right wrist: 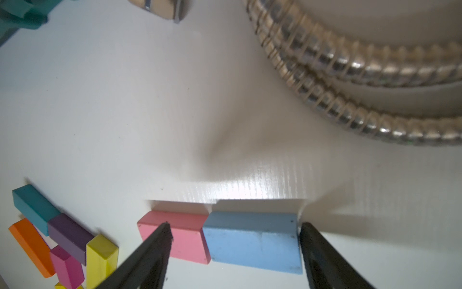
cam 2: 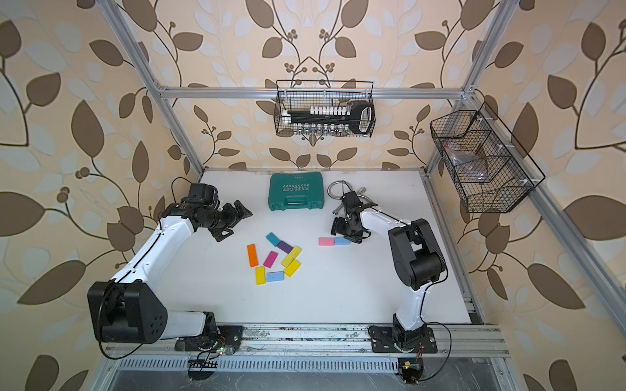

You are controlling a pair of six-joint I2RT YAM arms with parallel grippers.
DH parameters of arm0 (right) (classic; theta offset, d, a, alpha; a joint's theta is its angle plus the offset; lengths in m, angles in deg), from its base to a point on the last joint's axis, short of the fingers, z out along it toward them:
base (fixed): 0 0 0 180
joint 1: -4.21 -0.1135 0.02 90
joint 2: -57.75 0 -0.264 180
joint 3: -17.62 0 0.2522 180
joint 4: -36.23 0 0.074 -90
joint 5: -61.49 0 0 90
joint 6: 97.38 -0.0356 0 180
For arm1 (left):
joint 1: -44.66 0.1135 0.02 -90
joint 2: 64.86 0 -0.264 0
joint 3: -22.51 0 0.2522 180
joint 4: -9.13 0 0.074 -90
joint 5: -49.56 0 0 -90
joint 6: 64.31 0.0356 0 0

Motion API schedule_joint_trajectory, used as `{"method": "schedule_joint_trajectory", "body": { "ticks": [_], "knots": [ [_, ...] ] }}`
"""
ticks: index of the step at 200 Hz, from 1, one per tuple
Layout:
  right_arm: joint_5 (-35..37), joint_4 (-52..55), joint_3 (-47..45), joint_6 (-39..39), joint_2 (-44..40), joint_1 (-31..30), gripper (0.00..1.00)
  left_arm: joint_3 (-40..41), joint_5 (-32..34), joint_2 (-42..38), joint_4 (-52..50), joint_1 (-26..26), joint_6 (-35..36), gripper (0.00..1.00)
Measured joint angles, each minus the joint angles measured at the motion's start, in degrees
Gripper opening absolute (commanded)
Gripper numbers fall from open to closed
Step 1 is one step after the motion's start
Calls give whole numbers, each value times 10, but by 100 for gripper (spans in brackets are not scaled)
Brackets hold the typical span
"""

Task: Assemble the letter c with building blocks
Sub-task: Assemble the building block at the center of the board.

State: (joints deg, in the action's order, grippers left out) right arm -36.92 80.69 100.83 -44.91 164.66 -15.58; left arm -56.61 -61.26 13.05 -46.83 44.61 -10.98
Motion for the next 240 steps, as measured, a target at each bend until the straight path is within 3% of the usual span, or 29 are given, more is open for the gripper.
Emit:
{"method": "schedule_joint_trajectory", "body": {
  "ticks": [240],
  "knots": [
    [18, 4, -1, -13, -19, 0, 79, 0, 0, 0, 0, 0, -9, 99]
  ]
}}
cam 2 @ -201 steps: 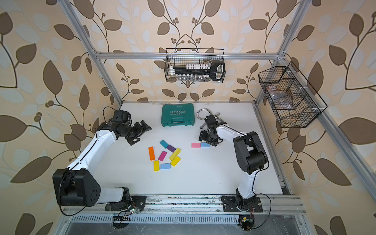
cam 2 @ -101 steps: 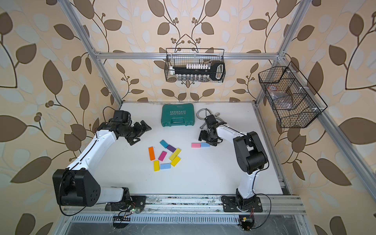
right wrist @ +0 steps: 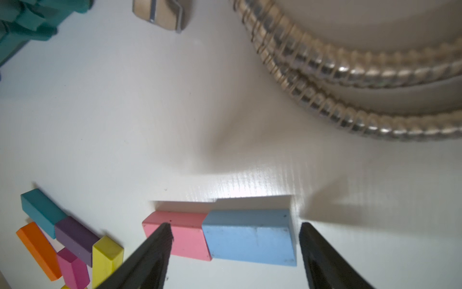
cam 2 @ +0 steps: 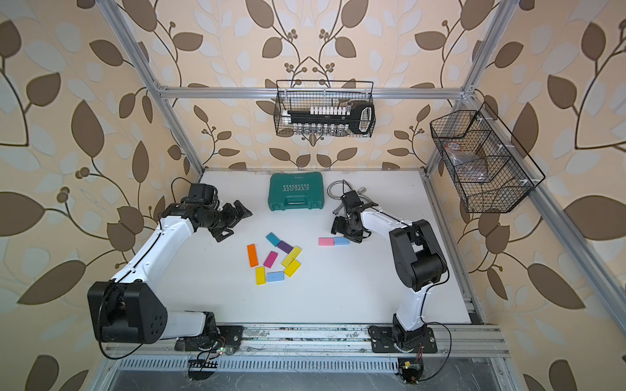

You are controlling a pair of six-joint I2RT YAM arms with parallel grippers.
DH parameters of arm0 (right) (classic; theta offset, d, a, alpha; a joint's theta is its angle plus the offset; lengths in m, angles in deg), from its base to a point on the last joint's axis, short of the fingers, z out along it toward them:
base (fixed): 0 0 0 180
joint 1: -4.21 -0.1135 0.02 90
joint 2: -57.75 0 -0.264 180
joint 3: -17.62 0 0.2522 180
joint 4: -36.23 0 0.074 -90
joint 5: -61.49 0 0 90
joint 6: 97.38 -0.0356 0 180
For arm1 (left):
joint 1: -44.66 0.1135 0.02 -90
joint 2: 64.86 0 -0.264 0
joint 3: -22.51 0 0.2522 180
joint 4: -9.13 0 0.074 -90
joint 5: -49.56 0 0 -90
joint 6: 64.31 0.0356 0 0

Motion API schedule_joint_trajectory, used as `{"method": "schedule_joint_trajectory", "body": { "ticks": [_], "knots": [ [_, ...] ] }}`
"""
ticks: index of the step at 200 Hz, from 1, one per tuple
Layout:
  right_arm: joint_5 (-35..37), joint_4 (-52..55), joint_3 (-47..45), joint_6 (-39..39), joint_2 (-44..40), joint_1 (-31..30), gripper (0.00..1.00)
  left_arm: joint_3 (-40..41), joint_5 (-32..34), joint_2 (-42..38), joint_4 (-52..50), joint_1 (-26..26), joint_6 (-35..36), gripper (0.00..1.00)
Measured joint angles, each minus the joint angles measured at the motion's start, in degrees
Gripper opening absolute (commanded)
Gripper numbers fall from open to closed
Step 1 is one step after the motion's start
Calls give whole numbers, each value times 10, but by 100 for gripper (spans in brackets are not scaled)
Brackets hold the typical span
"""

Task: Assemble the letter c with building blocks
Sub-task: Assemble the building block at the center of the board.

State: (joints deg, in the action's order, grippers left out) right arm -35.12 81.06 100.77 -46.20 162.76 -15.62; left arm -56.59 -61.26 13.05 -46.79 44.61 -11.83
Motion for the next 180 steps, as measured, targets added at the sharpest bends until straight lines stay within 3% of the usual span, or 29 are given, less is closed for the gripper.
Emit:
{"method": "schedule_joint_trajectory", "body": {
  "ticks": [36, 93, 180],
  "knots": [
    [17, 23, 30, 16, -23, -1, 79, 0, 0, 0, 1, 0, 0, 99],
    [5, 55, 152, 71, 69, -3, 79, 0, 0, 0, 0, 0, 0, 99],
    [-16, 75, 168, 82, 115, -16, 79, 0, 0, 6, -1, 0, 0, 99]
  ]
}}
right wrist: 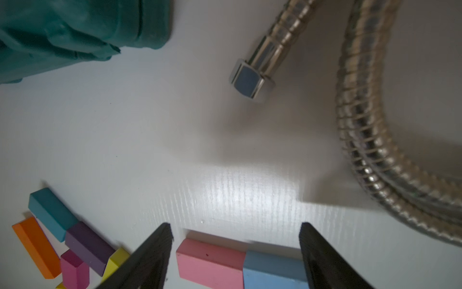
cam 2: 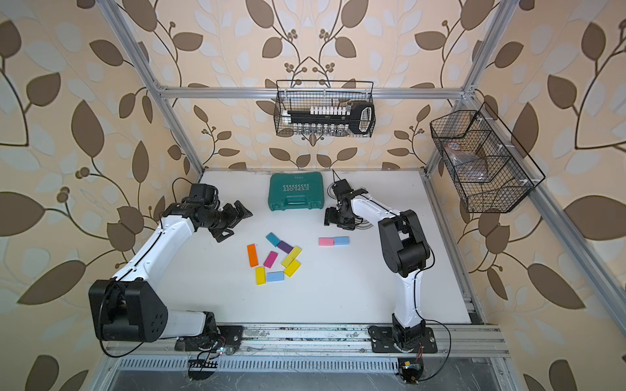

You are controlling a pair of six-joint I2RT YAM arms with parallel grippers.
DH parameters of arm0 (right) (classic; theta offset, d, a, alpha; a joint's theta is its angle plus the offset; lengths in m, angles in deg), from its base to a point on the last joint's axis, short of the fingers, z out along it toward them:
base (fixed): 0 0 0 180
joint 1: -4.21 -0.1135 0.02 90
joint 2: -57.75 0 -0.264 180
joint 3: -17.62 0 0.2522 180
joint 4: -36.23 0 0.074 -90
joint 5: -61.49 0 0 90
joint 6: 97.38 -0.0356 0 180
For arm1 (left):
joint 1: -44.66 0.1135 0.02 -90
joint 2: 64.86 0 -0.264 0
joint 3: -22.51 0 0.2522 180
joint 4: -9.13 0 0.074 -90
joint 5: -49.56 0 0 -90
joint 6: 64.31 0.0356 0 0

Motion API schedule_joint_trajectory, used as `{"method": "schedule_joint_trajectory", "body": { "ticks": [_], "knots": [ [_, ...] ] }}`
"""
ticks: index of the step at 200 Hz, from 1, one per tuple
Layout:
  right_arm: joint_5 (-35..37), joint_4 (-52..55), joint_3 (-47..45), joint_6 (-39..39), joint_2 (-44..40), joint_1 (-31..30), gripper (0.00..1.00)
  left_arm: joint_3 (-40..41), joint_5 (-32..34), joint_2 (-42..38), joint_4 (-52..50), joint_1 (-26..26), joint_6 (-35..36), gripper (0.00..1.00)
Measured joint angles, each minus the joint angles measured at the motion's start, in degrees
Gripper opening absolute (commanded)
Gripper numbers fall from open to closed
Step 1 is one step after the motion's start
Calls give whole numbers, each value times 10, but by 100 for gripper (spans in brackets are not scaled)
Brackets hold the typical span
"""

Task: Assemble the letter c with building blocks
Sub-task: Assemble the building block at the center of the board.

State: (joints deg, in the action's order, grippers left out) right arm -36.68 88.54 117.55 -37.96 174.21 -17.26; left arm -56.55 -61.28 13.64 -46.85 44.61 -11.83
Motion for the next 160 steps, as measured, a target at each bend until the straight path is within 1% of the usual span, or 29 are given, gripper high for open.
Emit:
{"method": "schedule_joint_trajectory", "body": {
  "ticks": [48, 107, 160],
  "knots": [
    [-3, -5, -3, -1, 0, -8, 79, 0, 0, 0, 0, 0, 0, 99],
    [-3, -12, -32, -7, 0, -9, 79, 0, 0, 0, 0, 0, 0, 99],
    [-3, -23, -40, -13, -1, -9, 79, 0, 0, 0, 0, 0, 0, 99]
  ]
}}
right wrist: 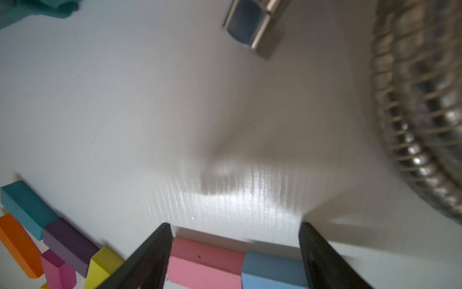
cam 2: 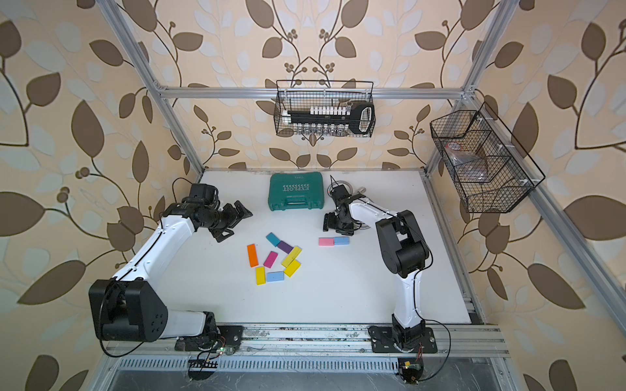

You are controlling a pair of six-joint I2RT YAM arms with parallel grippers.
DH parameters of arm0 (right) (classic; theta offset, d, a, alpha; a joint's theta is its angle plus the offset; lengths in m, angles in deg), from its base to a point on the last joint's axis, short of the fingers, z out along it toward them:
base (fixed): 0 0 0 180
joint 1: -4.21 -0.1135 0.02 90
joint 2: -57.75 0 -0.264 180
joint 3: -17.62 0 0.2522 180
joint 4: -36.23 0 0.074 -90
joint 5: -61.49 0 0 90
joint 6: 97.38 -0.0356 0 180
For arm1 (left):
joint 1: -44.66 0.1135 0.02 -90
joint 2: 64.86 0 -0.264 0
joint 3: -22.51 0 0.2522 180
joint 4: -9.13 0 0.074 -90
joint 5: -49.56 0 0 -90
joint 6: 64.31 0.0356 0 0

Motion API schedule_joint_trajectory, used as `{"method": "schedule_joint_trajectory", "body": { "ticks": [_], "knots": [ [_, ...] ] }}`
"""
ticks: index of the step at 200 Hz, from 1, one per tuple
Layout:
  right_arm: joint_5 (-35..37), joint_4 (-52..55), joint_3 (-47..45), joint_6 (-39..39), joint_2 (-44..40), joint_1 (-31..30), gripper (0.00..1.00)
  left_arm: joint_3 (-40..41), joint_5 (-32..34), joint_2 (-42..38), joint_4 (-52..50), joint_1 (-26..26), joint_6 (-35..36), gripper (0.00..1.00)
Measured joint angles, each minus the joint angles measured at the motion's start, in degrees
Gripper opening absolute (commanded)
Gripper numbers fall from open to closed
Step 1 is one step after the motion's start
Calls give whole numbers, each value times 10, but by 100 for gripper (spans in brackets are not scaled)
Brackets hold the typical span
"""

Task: Assemble the letter c with building blocks
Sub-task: Assemble the building block at the center of the board.

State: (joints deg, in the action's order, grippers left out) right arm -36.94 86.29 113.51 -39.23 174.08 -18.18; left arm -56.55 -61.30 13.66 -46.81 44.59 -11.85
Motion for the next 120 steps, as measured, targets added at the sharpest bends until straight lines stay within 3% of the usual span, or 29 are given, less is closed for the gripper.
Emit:
{"method": "schedule_joint_trajectory", "body": {
  "ticks": [120],
  "knots": [
    [0, -16, -12, -5, -7, -4, 79, 0, 0, 0, 0, 0, -1, 99]
  ]
}}
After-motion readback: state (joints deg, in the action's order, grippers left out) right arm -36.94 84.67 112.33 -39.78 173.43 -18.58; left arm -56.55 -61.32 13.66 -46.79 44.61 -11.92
